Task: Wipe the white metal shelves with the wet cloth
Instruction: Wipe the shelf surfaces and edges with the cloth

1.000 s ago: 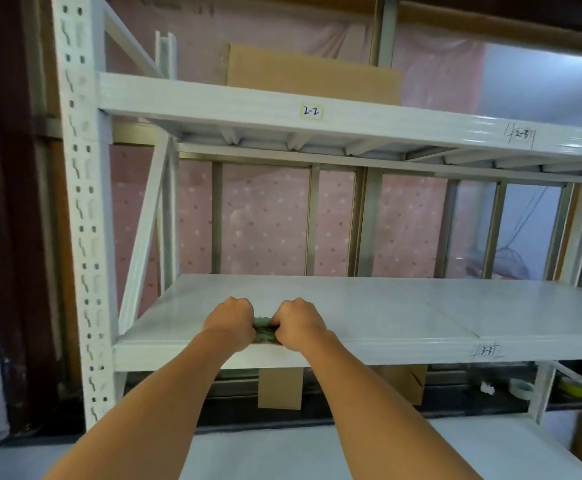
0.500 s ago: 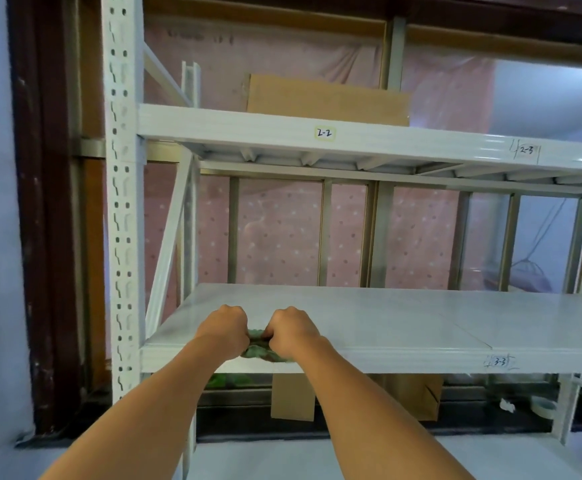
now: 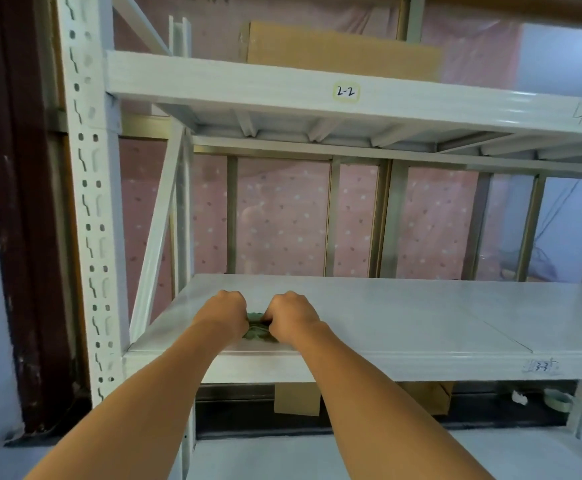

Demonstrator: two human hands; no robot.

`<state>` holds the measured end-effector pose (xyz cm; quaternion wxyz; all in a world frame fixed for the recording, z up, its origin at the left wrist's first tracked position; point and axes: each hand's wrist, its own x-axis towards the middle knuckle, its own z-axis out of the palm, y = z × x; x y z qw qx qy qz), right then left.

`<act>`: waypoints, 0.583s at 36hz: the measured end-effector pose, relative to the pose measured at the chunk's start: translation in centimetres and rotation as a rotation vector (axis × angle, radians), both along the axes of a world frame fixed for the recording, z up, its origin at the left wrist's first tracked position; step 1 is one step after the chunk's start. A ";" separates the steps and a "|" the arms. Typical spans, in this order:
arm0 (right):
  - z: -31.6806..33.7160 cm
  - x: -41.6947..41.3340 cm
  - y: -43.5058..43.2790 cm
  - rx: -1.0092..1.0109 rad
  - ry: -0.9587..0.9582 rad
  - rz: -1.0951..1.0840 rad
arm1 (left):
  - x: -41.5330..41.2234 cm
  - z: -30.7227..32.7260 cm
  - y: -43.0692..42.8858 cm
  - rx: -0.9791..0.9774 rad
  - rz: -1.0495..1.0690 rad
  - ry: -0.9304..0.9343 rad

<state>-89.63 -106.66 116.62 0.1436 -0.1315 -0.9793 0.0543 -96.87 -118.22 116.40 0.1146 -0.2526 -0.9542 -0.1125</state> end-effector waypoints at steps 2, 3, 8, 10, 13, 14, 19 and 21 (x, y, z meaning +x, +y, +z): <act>0.2 -1.2 0.5 0.001 -0.002 -0.006 | -1.1 0.1 0.5 -0.003 -0.003 0.003; 0.3 -1.9 0.8 0.000 -0.004 -0.006 | -1.7 0.1 0.8 -0.005 0.001 0.004; 0.3 -5.9 2.6 0.005 -0.018 -0.003 | -5.1 0.3 2.6 -0.007 0.045 -0.025; 0.3 -7.7 3.4 -0.004 -0.026 -0.006 | -6.8 0.2 3.5 -0.002 0.061 -0.028; 0.3 -10.4 4.7 -0.023 -0.028 -0.007 | -9.3 0.1 4.9 0.005 0.079 -0.019; 0.3 -11.3 5.1 -0.025 -0.026 -0.006 | -10.3 0.1 5.4 -0.002 0.085 -0.009; 0.3 -15.6 7.5 -0.023 -0.012 0.019 | -14.4 0.0 7.7 -0.003 0.118 -0.016; 0.4 -17.2 8.4 -0.017 -0.011 0.033 | -15.7 0.1 8.5 -0.008 0.123 -0.022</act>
